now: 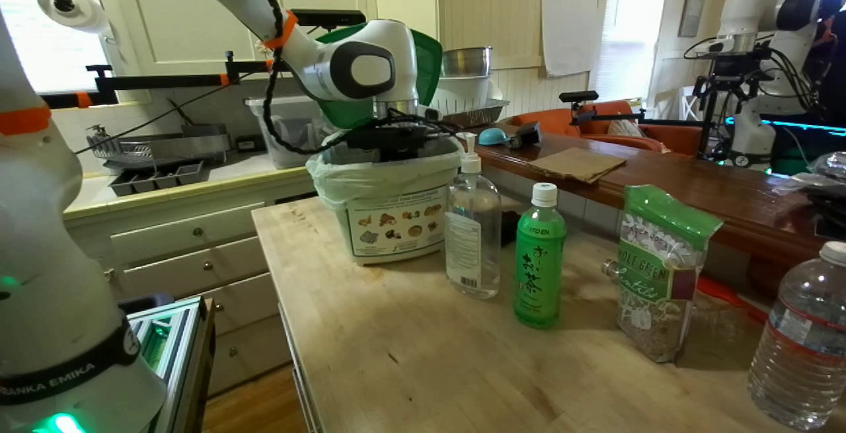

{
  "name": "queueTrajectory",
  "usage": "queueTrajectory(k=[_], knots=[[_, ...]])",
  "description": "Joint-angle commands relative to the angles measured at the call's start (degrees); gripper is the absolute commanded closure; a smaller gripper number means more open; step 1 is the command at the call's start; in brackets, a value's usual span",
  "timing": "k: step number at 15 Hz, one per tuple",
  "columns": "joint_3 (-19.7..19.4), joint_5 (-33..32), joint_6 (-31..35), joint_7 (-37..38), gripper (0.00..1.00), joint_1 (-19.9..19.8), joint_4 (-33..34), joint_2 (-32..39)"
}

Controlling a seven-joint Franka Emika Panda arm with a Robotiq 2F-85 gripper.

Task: Pick up the object from the box and put it on the table

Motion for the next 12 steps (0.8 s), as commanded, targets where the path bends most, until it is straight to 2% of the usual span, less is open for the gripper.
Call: queueTrajectory(k=[1,7,12], knots=[[-0.50,0.54,-0.48,1.11,0.96,-0.81,0.09,-1.46],[-2.08,2.61,0.76,1.36,0.96,-1.83,0.17,-4.84],[-3.63,8.37,3.36,1.70,0.96,-1.73,1.52,-6.78]])
